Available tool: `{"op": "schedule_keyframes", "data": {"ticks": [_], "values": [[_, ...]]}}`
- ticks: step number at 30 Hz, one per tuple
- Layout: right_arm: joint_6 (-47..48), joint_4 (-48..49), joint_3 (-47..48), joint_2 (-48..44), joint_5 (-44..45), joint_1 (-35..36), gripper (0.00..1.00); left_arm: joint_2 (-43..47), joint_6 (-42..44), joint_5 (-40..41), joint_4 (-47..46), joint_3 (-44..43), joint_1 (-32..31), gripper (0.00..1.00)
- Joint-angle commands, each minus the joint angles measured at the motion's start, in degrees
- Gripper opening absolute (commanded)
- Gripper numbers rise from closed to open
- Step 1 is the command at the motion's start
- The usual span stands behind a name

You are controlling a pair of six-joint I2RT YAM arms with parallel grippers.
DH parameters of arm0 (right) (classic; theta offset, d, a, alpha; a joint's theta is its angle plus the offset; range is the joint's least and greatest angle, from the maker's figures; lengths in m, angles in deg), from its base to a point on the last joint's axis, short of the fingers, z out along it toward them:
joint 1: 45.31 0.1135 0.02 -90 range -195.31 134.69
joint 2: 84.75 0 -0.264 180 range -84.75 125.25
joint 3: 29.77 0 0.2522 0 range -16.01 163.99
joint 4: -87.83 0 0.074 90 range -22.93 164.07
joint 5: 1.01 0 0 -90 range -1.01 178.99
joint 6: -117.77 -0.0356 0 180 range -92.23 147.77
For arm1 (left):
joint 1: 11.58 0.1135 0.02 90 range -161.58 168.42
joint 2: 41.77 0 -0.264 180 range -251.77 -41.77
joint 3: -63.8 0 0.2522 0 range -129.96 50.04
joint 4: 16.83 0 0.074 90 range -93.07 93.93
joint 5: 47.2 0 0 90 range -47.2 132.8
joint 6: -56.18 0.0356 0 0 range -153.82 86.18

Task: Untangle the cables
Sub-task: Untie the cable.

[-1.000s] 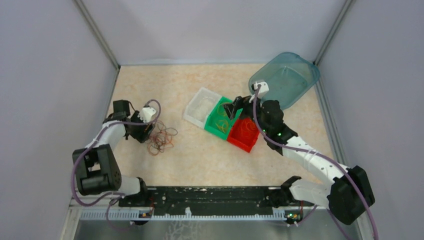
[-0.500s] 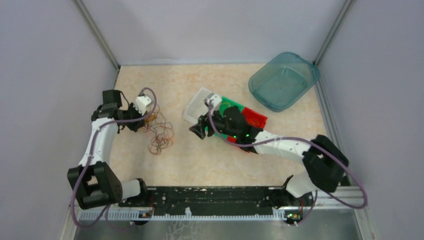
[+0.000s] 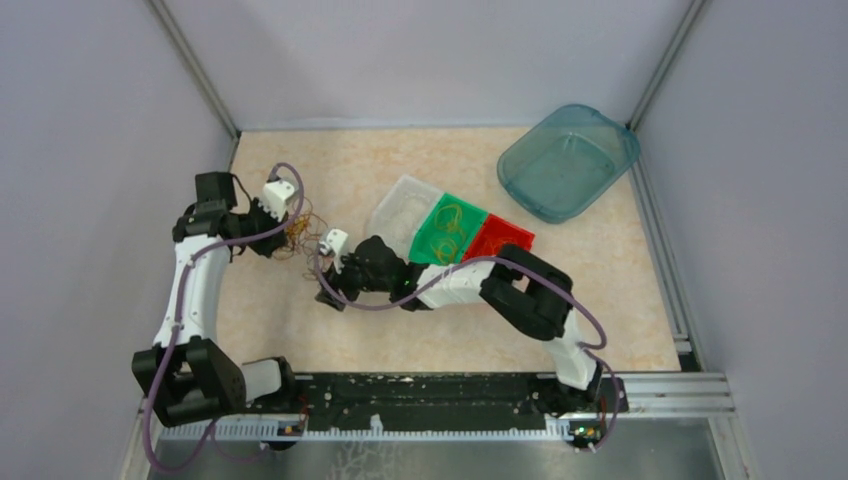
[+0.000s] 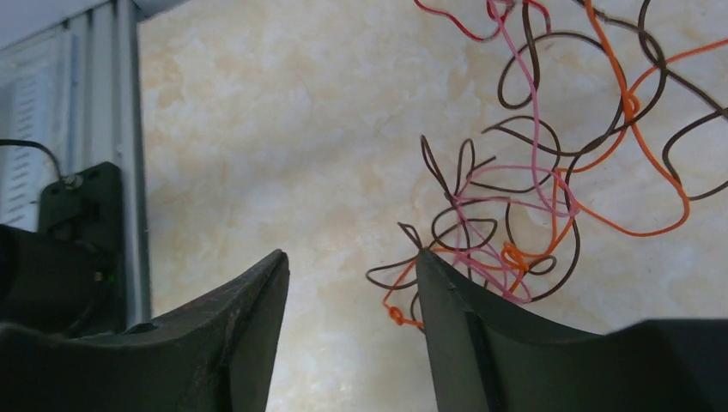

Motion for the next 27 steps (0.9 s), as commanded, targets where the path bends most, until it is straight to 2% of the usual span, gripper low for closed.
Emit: {"op": "schedule_keyframes", "data": {"ticks": [1, 5, 8, 9, 12, 16, 23, 25, 27], "values": [[2.6, 1.1, 6.4, 5.3, 2.9, -0.1, 0.54, 1.1, -0.4, 0.2, 0.6, -0.2, 0.3, 0.0], [4.8, -1.6, 7.1, 6.5, 6.2, 0.0, 0.42, 1.5, 0.0, 1.5, 0.2, -0.5, 0.3, 0.0], [5.7, -0.8, 3.6, 5.3, 8.5, 0.1, 0.3, 1.5, -0.3, 2.6, -0.9, 0.0, 0.3, 0.0], [5.7, -0.2, 2.5, 4.6, 9.1, 0.1, 0.25, 1.5, -0.5, 3.1, -1.5, 0.3, 0.3, 0.0], [6.1, -0.2, -0.1, 2.5, 9.8, 0.2, 0.0, 1.3, -0.9, 4.5, -3.1, 1.6, 0.3, 0.0], [5.7, 4.1, -7.5, -4.4, 11.7, 0.1, 0.0, 1.3, -1.1, 8.8, -8.8, 3.9, 0.4, 0.0], [0.9, 10.7, -24.8, -23.6, 13.6, 0.1, 0.0, 0.2, -1.6, 16.0, -18.3, 7.4, 1.0, 0.0], [-1.4, 12.7, -30.0, -27.6, 14.5, 0.2, 0.0, -0.6, -1.8, 15.7, -18.9, 7.5, 1.3, 0.0], [-2.0, 11.6, -30.0, -28.4, 15.1, 0.2, 0.0, -1.5, -2.7, 12.6, -16.4, 6.3, 1.5, 0.0]]}}
